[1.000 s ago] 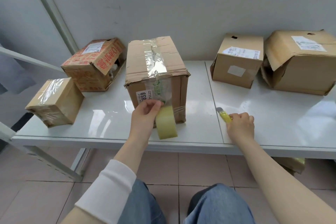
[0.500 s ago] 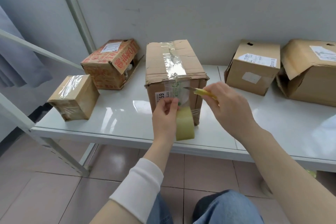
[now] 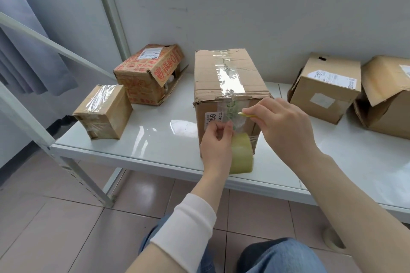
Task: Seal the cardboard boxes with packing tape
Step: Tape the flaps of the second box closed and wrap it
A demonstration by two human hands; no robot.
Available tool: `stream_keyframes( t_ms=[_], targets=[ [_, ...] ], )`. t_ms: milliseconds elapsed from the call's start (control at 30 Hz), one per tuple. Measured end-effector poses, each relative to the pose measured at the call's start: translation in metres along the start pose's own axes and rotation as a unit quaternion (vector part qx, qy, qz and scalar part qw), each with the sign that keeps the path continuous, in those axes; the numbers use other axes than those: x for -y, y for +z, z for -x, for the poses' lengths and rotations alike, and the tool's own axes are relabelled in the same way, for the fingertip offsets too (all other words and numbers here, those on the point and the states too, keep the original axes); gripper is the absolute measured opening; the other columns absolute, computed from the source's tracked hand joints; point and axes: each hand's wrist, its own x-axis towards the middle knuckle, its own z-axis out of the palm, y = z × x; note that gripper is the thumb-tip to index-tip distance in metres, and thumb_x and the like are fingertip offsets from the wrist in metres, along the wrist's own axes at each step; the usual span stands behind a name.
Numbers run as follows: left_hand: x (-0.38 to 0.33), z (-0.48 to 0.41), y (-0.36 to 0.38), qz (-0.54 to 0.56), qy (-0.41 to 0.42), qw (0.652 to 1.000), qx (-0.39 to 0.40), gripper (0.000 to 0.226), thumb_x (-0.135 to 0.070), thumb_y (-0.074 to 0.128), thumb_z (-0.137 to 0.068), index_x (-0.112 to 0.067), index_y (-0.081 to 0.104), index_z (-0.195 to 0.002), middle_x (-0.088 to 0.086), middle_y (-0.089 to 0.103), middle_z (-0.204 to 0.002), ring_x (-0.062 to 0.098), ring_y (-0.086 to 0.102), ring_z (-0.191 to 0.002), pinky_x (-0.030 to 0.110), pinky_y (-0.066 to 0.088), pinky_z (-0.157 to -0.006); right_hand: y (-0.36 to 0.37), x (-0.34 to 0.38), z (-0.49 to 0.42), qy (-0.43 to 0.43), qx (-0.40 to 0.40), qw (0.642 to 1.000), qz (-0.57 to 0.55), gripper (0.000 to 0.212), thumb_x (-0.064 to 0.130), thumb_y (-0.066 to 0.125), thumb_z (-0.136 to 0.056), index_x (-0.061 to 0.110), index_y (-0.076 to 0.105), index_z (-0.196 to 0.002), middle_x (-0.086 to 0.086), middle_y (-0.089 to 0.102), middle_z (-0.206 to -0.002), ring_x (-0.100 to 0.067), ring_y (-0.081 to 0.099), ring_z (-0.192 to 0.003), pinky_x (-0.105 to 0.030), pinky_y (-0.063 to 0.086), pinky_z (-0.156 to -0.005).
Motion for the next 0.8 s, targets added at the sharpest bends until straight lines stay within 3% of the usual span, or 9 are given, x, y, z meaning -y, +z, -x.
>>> stream_keyframes(
  t_ms=[200, 433, 533, 600, 700, 800],
  targets=[
    [-0.003, -0.002, 0.001, 0.004, -0.018, 1.000, 0.000, 0.025, -0.025, 0.056, -0.094, -0.020, 0.049, -0.071, -0.003, 0.056, -0.072, 0.008, 0.046, -0.065, 0.016, 0.035, -0.061, 0.005, 0.001, 0.000, 0.007, -0.004, 1.000, -0.003, 0.009, 0.013, 0.068, -0.080, 0.017, 0.073, -0.086, -0.002, 0.065, -0.073, -0.027, 0.058, -0.060, -0.031, 0.045, -0.047],
    [0.001, 0.000, 0.002, 0.014, -0.033, 0.999, -0.003, 0.026, -0.023, 0.058, -0.093, -0.020, 0.049, -0.069, -0.004, 0.054, -0.069, 0.013, 0.049, -0.069, 0.027, 0.040, -0.068, 0.013, 0.006, -0.003, -0.012, 0.013, 1.000, -0.001, 0.008, 0.012, 0.070, -0.076, 0.016, 0.074, -0.082, -0.002, 0.065, -0.072, -0.026, 0.058, -0.061, -0.029, 0.044, -0.050],
    [0.006, 0.001, 0.000, 0.020, -0.047, 0.999, -0.015, 0.024, -0.023, 0.058, -0.094, -0.018, 0.051, -0.071, -0.005, 0.055, -0.071, 0.010, 0.050, -0.069, 0.020, 0.041, -0.067, 0.015, 0.003, 0.002, 0.005, 0.014, 1.000, -0.008, 0.011, 0.017, 0.062, -0.081, 0.017, 0.073, -0.082, 0.000, 0.064, -0.072, -0.024, 0.056, -0.060, -0.028, 0.042, -0.049],
    [0.012, 0.004, -0.004, 0.009, -0.050, 0.999, -0.014, 0.024, -0.020, 0.057, -0.094, -0.017, 0.050, -0.071, -0.006, 0.055, -0.072, 0.007, 0.049, -0.068, 0.012, 0.038, -0.061, 0.013, -0.003, 0.011, 0.035, 0.026, 0.999, -0.006, 0.008, 0.017, 0.065, -0.081, 0.017, 0.073, -0.081, -0.001, 0.064, -0.071, -0.025, 0.057, -0.060, -0.027, 0.042, -0.049],
    [0.021, 0.007, -0.014, 0.009, -0.041, 0.999, -0.016, 0.023, -0.018, 0.056, -0.094, -0.017, 0.051, -0.072, -0.007, 0.055, -0.071, 0.006, 0.049, -0.068, 0.009, 0.038, -0.061, 0.007, -0.014, 0.032, 0.132, 0.055, 0.989, -0.030, 0.009, 0.012, 0.071, -0.081, 0.015, 0.071, -0.089, -0.002, 0.066, -0.078, -0.022, 0.056, -0.061, -0.020, 0.038, -0.049],
    [0.019, 0.007, -0.023, 0.032, -0.014, 0.999, 0.001, 0.021, -0.013, 0.055, -0.094, -0.017, 0.052, -0.073, -0.006, 0.056, -0.072, 0.005, 0.051, -0.069, 0.008, 0.039, -0.064, 0.004, -0.023, 0.046, 0.253, 0.046, 0.957, -0.136, 0.017, 0.017, 0.060, -0.089, 0.011, 0.066, -0.104, -0.004, 0.065, -0.090, -0.019, 0.054, -0.069, -0.017, 0.036, -0.054]
  ],
)
